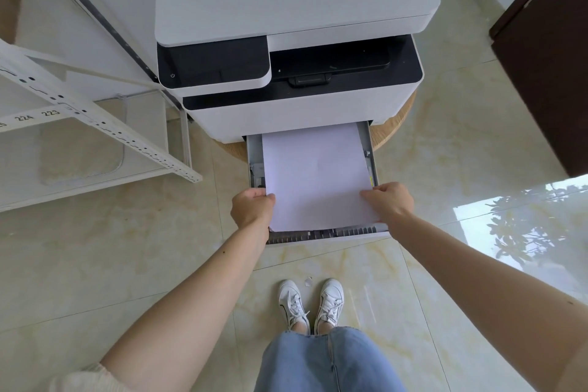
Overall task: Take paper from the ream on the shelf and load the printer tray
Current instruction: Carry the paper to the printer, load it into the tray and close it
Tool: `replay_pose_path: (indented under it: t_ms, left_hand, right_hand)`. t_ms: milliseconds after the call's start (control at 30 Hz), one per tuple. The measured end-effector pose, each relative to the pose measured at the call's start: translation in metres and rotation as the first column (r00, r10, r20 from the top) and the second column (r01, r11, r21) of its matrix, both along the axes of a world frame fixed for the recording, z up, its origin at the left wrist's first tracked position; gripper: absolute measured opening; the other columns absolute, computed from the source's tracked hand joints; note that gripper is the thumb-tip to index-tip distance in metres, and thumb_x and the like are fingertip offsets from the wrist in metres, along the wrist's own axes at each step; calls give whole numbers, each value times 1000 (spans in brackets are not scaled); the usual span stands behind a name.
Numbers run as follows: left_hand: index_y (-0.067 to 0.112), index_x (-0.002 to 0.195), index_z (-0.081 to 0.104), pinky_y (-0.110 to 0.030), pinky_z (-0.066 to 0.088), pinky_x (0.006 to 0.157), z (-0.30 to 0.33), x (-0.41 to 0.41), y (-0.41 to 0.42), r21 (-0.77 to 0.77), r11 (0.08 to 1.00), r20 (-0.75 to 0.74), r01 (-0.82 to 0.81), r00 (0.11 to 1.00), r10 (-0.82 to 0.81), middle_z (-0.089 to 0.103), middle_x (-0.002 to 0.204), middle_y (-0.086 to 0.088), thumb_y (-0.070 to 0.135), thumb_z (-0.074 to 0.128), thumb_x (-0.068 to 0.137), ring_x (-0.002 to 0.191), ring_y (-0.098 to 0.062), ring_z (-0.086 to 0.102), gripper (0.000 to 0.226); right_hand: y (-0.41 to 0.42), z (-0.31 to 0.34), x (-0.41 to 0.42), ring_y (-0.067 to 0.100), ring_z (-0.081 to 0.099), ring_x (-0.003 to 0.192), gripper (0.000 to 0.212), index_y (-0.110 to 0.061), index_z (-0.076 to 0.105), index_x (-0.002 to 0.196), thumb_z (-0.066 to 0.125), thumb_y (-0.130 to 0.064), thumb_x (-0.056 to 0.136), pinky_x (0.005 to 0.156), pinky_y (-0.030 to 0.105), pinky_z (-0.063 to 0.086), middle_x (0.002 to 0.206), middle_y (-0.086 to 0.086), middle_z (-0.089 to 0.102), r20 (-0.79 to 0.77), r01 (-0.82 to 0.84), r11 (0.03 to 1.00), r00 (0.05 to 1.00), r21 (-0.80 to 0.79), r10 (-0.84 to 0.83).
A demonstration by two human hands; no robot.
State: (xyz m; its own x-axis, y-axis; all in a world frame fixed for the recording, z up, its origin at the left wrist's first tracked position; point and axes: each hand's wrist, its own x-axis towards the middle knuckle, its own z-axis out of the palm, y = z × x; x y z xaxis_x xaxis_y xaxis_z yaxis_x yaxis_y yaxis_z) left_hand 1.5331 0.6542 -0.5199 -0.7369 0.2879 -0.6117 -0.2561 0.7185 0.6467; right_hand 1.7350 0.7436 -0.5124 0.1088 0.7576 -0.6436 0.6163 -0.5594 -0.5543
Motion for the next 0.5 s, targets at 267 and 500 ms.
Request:
replay_pose_path:
  t_ms: [267, 500]
  left_hand:
    - [8, 103, 73, -7, 42, 41, 1, 1, -7, 29, 989, -129, 146, 982, -142, 70, 85, 2, 10, 68, 82, 56, -13, 63, 21]
    - [18, 102, 73, -29, 46, 64, -5, 8, -28, -236, 814, -543, 531, 623, -563, 65, 106, 0, 16, 72, 82, 96, -21, 62, 20]
  right_hand:
    - [-6, -5, 2, 29, 63, 59, 17, 6, 68, 90, 56, -4, 83, 63, 43, 62, 76, 7, 60, -12, 18, 1000, 1000, 26, -17]
    - [-10, -10, 3, 23, 63, 55, 14, -6, 69, 94, 57, -7, 86, 67, 46, 61, 87, 6, 61, -27, 38, 999, 999, 36, -37]
